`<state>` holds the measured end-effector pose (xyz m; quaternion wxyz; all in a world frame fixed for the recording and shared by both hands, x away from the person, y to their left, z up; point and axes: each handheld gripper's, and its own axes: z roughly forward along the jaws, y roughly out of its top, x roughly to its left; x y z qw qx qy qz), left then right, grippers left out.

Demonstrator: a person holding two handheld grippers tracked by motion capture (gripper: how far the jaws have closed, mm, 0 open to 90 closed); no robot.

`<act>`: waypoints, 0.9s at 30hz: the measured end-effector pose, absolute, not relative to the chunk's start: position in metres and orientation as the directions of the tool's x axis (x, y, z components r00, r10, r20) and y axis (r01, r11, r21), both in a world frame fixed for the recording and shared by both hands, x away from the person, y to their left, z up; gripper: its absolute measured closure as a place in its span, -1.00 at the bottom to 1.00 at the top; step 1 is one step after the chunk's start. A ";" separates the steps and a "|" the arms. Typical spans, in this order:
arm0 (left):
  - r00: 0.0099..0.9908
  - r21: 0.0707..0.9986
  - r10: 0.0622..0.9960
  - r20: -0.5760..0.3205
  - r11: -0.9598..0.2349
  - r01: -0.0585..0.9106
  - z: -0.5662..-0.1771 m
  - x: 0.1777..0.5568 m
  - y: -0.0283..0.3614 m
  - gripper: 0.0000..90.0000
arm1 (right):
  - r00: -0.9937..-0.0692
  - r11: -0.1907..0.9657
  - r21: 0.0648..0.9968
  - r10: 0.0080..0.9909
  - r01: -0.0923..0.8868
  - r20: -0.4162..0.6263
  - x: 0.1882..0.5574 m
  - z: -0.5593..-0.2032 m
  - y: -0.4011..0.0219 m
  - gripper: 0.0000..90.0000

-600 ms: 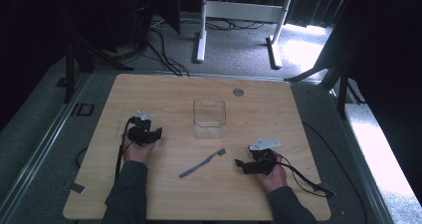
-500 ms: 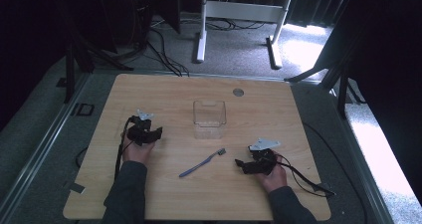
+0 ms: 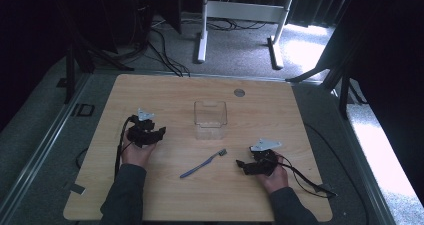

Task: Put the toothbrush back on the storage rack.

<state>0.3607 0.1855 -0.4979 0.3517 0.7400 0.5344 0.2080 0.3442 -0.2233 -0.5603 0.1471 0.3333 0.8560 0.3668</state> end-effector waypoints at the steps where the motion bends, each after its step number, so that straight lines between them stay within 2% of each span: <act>1: 0.347 0.745 0.935 -0.075 -0.179 0.643 -0.497 0.360 0.185 0.13 | -0.734 0.508 0.726 0.679 0.463 -0.007 0.344 -0.560 -0.223 -0.54; 27: 0.451 0.734 0.884 -0.122 -0.226 0.641 -0.482 0.353 0.156 0.20 | -0.735 0.509 0.727 0.678 0.462 -0.008 0.344 -0.560 -0.223 -0.54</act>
